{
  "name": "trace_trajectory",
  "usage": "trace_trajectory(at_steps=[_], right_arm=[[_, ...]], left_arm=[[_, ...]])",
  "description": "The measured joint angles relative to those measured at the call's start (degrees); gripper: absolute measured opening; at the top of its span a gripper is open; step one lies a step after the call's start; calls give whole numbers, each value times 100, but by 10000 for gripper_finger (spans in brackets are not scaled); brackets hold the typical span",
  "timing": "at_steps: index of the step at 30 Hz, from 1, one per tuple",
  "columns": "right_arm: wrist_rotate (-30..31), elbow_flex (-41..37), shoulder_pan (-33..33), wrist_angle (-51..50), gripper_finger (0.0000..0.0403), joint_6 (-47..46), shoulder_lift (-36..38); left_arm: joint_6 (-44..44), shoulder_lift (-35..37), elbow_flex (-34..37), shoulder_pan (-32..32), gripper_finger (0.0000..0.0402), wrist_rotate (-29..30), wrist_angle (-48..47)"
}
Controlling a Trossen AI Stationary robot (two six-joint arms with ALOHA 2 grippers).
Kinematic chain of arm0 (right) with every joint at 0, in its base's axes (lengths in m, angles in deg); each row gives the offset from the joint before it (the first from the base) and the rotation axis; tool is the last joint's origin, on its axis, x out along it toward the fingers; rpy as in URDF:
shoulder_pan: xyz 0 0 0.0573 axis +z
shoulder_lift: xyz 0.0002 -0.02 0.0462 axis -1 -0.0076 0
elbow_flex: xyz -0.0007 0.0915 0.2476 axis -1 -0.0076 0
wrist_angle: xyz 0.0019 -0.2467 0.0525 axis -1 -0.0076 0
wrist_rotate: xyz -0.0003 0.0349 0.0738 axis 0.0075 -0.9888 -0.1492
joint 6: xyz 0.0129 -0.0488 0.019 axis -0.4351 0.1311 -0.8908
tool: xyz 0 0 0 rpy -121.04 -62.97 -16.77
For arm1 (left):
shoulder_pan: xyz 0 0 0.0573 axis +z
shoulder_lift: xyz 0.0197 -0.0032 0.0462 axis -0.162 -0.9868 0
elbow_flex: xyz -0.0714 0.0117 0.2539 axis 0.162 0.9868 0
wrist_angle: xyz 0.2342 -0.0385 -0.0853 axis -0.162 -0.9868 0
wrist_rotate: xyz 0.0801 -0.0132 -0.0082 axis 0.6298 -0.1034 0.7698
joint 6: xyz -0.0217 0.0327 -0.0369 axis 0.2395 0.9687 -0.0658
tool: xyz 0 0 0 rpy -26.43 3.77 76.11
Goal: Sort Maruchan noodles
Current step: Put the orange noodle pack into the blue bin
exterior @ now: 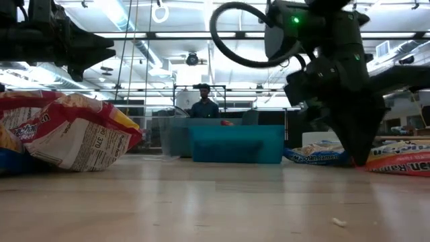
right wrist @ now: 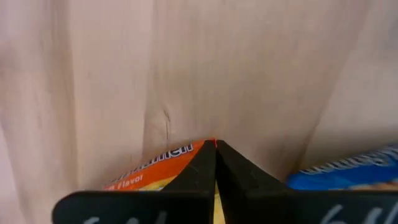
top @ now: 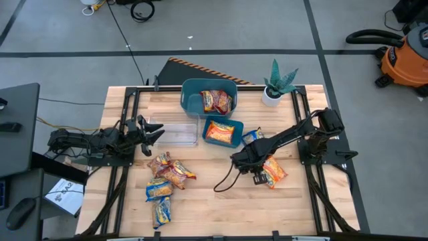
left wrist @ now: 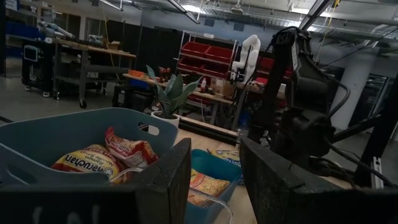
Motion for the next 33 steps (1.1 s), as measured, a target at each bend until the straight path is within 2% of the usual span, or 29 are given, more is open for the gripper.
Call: trace_trajectory(at_steps=[4,8,12,17,23,26,33], right_arm=[[189,660,-12,-710,6,71,-2],[700,1520,-11,-1630,7,192,-2],[1678,2473,-11,-2470,4,280,-2],[3360,3454,-87,-3121,5,521,-2],[4349,3964,-481,-2908,5,1140,0],[4136,3970,-799,-2513,5,1441,0],[2854,3388,-1286,-1254,5,1894,-10]], left_arm=[[0,0,1,0,142,0,-1],[2,-1,2,-1,142,2,-1],[0,0,1,0,142,0,-1],[-1,0,2,0,142,1,-1],[-2,0,0,1,142,0,-1],[0,0,2,-1,142,0,-1],[-2,0,1,1,142,0,-39]])
